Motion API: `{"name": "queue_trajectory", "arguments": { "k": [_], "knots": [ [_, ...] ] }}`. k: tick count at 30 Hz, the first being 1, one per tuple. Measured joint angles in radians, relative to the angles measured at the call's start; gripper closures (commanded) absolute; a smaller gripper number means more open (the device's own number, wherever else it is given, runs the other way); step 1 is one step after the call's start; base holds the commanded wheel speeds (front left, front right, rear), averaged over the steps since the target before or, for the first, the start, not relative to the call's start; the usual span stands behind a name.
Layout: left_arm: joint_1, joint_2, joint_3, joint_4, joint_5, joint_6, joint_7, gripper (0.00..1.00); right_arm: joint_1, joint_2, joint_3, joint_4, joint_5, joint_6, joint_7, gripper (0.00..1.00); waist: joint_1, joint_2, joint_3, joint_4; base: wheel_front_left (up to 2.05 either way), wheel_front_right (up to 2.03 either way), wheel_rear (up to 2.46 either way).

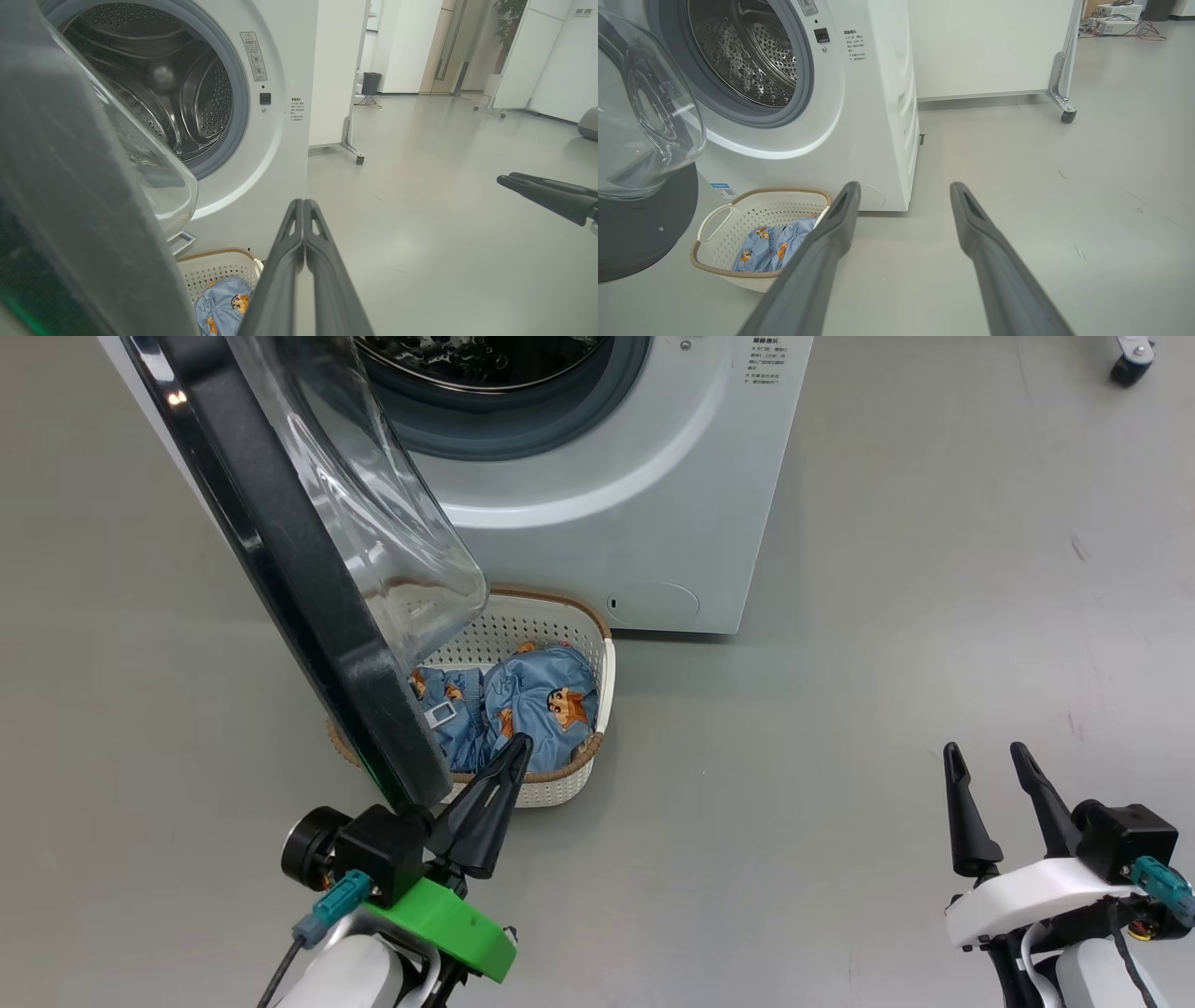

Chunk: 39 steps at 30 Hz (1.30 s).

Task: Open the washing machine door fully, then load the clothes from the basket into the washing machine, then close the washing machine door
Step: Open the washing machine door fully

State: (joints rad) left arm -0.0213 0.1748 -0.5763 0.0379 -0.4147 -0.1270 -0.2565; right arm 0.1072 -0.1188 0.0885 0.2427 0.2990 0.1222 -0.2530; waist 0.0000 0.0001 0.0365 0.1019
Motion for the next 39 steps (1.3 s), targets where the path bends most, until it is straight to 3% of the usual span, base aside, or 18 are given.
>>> {"name": "queue_trajectory", "arguments": {
  "k": [14, 39],
  "knots": [
    [-0.028, -0.012, 0.092, 0.066, -0.01, 0.0, 0.0, 1.0, -0.007, -0.002, -0.001, -0.003, 0.009, 0.0, 0.0, 0.0, 0.0, 0.0, 0.03, 0.014, 0.0, 0.0, 0.0],
    [-0.05, -0.061, 0.114, 0.11, -0.007, 0.0, 0.0, 1.0, -0.017, -0.005, -0.014, 0.005, 0.018, 0.0, 0.0, 0.0, 0.0, 0.0, 0.05, 0.075, 0.0, 0.0, 0.0]
  ]
}}
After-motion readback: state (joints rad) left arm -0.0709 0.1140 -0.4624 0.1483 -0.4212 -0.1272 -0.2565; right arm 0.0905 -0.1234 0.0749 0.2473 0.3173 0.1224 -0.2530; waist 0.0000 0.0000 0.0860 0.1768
